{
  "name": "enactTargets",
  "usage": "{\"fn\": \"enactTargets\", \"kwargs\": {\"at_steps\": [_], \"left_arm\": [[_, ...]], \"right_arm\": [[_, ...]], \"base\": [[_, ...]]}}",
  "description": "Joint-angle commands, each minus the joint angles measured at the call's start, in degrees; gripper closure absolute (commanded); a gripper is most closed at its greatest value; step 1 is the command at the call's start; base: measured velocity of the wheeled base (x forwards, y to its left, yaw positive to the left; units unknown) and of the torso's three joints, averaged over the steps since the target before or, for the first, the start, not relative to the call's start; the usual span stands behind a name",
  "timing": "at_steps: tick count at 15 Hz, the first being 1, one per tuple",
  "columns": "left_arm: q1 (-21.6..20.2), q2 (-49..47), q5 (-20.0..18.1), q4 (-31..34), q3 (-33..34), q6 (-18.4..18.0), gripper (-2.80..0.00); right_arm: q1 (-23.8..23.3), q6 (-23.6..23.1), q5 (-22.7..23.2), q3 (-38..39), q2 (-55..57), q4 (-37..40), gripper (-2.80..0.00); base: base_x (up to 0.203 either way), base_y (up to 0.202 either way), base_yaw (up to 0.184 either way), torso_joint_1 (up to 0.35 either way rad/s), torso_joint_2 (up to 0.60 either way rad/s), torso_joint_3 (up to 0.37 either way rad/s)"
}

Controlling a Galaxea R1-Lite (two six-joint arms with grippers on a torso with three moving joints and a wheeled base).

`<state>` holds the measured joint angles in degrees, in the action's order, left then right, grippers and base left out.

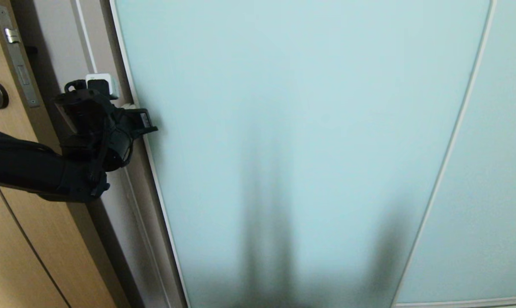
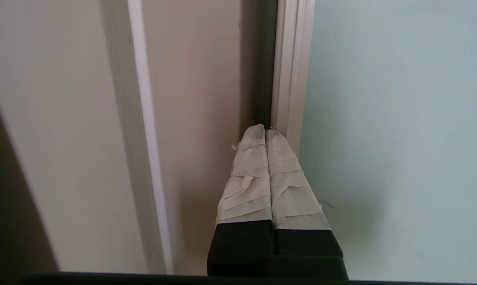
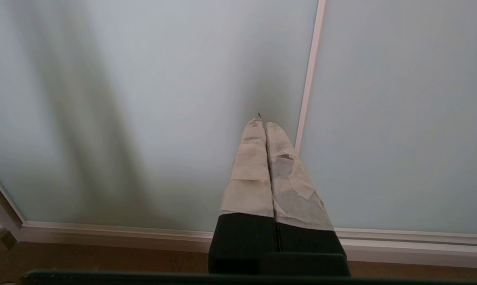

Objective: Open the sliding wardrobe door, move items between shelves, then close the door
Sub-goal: Open the door

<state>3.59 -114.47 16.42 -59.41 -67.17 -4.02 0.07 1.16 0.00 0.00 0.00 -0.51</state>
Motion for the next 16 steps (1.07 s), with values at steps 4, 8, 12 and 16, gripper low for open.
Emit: {"fn": "enactTargets", "kwargs": {"at_steps": [4,8,12,16], "left_arm": [[2.5,-1.3,-0.2,-0.1,-1.9,-0.7,0.00],[6.2,-1.1,0.0,-0.2,-1.7,-0.9,0.00],[12.3,-0.9,0.5,-0.6,-1.1,-1.3,0.00],[18.8,-1.1,1.6,-1.0,-1.4,-2.3,0.00]], "right_arm": [[0.0,0.1,0.0,0.0,0.1,0.0,0.00],[0.0,0.1,0.0,0.0,0.1,0.0,0.00],[0.0,0.1,0.0,0.0,0.1,0.0,0.00],[0.0,0.0,0.0,0.0,0.1,0.0,0.00]], "base": [[0.000,0.000,0.000,0.000,0.00,0.000],[0.000,0.000,0.000,0.000,0.00,0.000],[0.000,0.000,0.000,0.000,0.00,0.000],[0.000,0.000,0.000,0.000,0.00,0.000]]}}
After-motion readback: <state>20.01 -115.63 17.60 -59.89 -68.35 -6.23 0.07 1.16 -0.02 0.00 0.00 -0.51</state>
